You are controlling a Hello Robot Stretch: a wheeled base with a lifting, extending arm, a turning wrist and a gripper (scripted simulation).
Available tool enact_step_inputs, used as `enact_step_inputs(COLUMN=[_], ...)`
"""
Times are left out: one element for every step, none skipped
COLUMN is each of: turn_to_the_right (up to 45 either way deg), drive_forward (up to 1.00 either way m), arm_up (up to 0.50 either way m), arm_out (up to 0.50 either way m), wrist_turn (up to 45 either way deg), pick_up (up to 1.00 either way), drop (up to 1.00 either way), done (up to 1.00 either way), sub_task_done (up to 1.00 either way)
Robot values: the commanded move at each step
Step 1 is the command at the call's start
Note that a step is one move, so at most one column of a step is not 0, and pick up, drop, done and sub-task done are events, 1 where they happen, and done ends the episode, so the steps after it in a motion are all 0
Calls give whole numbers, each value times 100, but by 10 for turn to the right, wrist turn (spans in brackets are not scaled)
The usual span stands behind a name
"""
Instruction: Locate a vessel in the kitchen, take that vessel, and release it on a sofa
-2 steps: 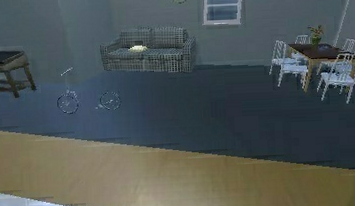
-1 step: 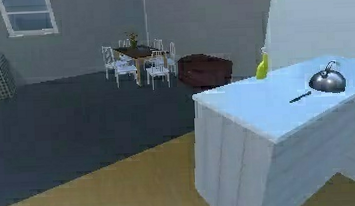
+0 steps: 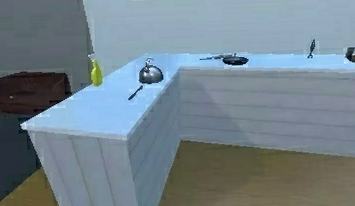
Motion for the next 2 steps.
enact_step_inputs(turn_to_the_right=[120,0], drive_forward=[0,10], arm_up=[0,0], arm_out=[0,0], wrist_turn=[0,0], pick_up=[0,0], drop=[0,0], done=[0,0], sub_task_done=[0,0])
